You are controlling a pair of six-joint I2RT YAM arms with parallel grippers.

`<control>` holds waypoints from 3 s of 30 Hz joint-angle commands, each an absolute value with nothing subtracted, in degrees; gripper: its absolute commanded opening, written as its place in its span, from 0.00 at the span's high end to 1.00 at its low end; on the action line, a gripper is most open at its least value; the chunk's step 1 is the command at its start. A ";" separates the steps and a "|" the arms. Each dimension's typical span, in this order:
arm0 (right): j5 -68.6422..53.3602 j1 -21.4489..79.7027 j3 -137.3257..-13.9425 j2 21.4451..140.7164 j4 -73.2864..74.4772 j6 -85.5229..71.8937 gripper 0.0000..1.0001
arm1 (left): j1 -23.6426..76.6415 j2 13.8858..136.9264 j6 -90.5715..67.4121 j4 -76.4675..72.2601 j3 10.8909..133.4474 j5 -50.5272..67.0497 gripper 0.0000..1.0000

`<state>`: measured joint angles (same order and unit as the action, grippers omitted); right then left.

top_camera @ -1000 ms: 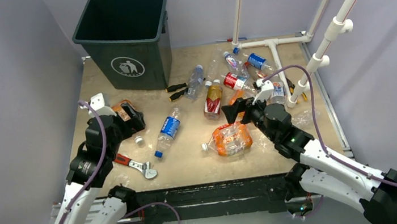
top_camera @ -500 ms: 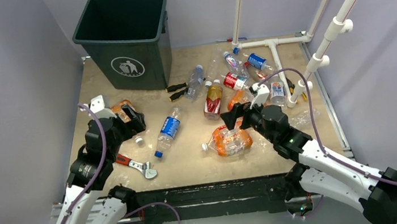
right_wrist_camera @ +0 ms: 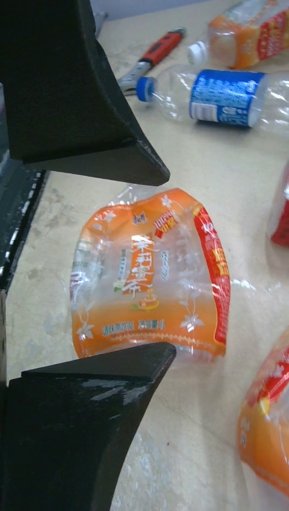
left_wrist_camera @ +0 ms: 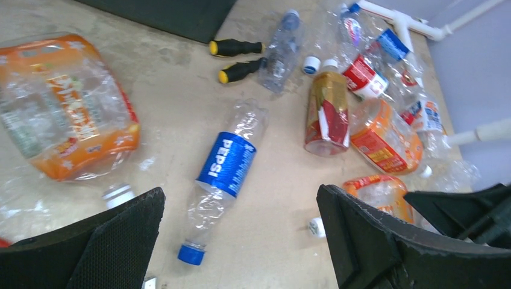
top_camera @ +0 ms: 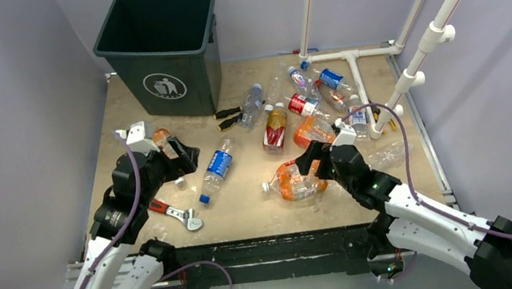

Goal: Put the plastic bottles in the bin
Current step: Pick up the plastic bottle at the center of the board.

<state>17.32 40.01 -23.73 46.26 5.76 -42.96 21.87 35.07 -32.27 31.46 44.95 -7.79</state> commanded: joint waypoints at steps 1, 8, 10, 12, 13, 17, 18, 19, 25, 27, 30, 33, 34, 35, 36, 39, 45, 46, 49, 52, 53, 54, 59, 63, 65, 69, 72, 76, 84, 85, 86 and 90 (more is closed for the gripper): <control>23.21 39.99 -24.35 48.02 11.08 -49.62 0.01 | 21.62 38.05 -33.88 25.69 42.93 4.56 0.01; 26.76 39.99 -23.72 45.85 12.24 -51.98 0.01 | 22.78 35.75 -38.58 21.70 37.64 8.04 0.01; 26.13 39.99 -23.46 46.38 11.49 -51.75 0.01 | 23.21 36.06 -39.55 20.91 36.38 9.39 0.01; 25.19 39.99 -23.54 48.03 11.02 -52.14 0.01 | 23.93 36.44 -40.98 19.57 34.28 10.23 0.01; 24.30 39.98 -23.51 48.91 10.56 -52.26 0.01 | 24.48 36.51 -41.84 18.54 32.65 10.68 0.01; 23.30 39.99 -22.63 50.66 7.34 -52.65 0.04 | 28.01 37.20 -44.82 14.15 29.05 11.40 0.03; 23.17 39.99 -22.41 50.89 6.64 -52.54 0.04 | 29.47 37.82 -45.32 13.03 28.55 11.07 0.03; 22.87 39.99 -22.27 51.12 6.04 -52.52 0.05 | 30.95 38.76 -45.78 12.15 28.31 10.43 0.04; 19.55 39.99 -20.10 52.08 2.26 -53.91 0.08 | 45.82 48.61 -48.53 5.45 28.09 2.00 0.05; 18.43 39.99 -18.40 51.84 0.49 -55.54 0.10 | 51.29 52.64 -49.22 3.38 28.49 -2.31 0.06; 17.08 40.08 -15.87 50.71 -1.94 -58.17 0.12 | 57.00 58.75 -50.34 1.24 29.37 -7.56 0.07; 15.93 40.16 -13.37 48.67 -3.67 -61.15 0.15 | 58.76 63.69 -51.79 -1.11 29.53 -10.03 0.09; 15.69 40.17 -12.54 47.62 -4.14 -61.96 0.16 | 58.79 65.17 -52.34 -1.97 29.37 -10.63 0.10; 15.61 40.17 -11.92 46.92 -4.44 -62.64 0.17 | 58.80 65.85 -52.87 -2.58 29.17 -11.18 0.11; 15.61 40.23 -11.39 46.25 -4.52 -63.20 0.18 | 58.80 66.63 -53.36 -3.27 29.02 -11.73 0.12; 15.38 40.37 -10.46 44.84 -5.07 -64.36 0.19 | 58.80 68.07 -54.34 -5.53 28.30 -12.93 0.13; 13.24 42.56 -10.37 47.91 -9.15 -66.22 0.19 | 58.80 69.31 -56.70 -8.69 27.72 -15.90 0.13; 13.79 43.08 -11.15 48.62 -8.42 -65.86 0.17 | 58.80 69.63 -56.93 -8.67 27.96 -16.26 0.13; 17.58 43.77 -14.89 47.53 -2.12 -63.63 0.11 | 58.80 69.51 -57.25 -7.86 28.51 -17.29 0.12; 23.42 43.77 -18.73 42.84 6.57 -60.85 0.06 | 58.80 67.81 -57.73 -6.69 27.95 -18.43 0.09; 25.46 43.77 -20.01 41.24 9.19 -59.97 0.05 | 58.80 67.02 -57.86 -6.46 27.51 -18.72 0.09; 26.86 43.77 -21.08 39.88 10.51 -58.53 0.05 | 58.80 66.06 -58.11 -6.41 26.99 -18.98 0.08; 27.02 43.68 -25.85 41.67 8.76 -50.09 0.10 | 58.80 63.06 -59.01 -8.14 24.09 -18.23 0.08; 26.26 43.64 -28.96 48.84 3.98 -46.36 0.24 | 58.80 63.12 -59.33 -9.34 22.94 -15.57 0.15; 25.95 43.64 -29.42 51.47 0.96 -45.12 0.32 | 58.80 62.71 -59.33 -9.57 22.16 -14.70 0.21; 27.09 43.13 -29.96 56.62 -2.73 -43.45 0.39 | 58.75 61.71 -59.20 -10.17 20.63 -13.94 0.31; 28.27 42.66 -30.16 60.86 -4.81 -42.40 0.40 | 58.80 62.99 -58.98 -11.90 20.43 -12.94 0.33; 26.02 42.47 -29.45 64.18 -6.39 -43.12 0.41 | 58.80 66.77 -58.91 -14.51 21.33 -11.85 0.35; 19.16 42.54 -21.95 60.19 -10.61 -48.03 0.42 | 58.80 73.31 -57.15 -15.16 26.32 -13.41 0.38; 18.15 42.54 -20.56 59.02 -11.20 -48.42 0.42 | 58.80 73.67 -57.05 -15.08 26.81 -13.97 0.38; 17.17 42.54 -19.56 57.79 -11.40 -49.08 0.42 | 58.72 74.15 -56.96 -15.01 27.32 -14.57 0.38; 14.51 42.63 -16.13 55.51 -10.86 -51.82 0.42 | 58.35 76.38 -56.84 -14.09 29.70 -16.61 0.38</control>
<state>19.51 42.41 -19.03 57.30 -9.76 -48.07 58.59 74.59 -57.82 -12.43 25.93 -13.54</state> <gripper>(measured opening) 0.583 0.619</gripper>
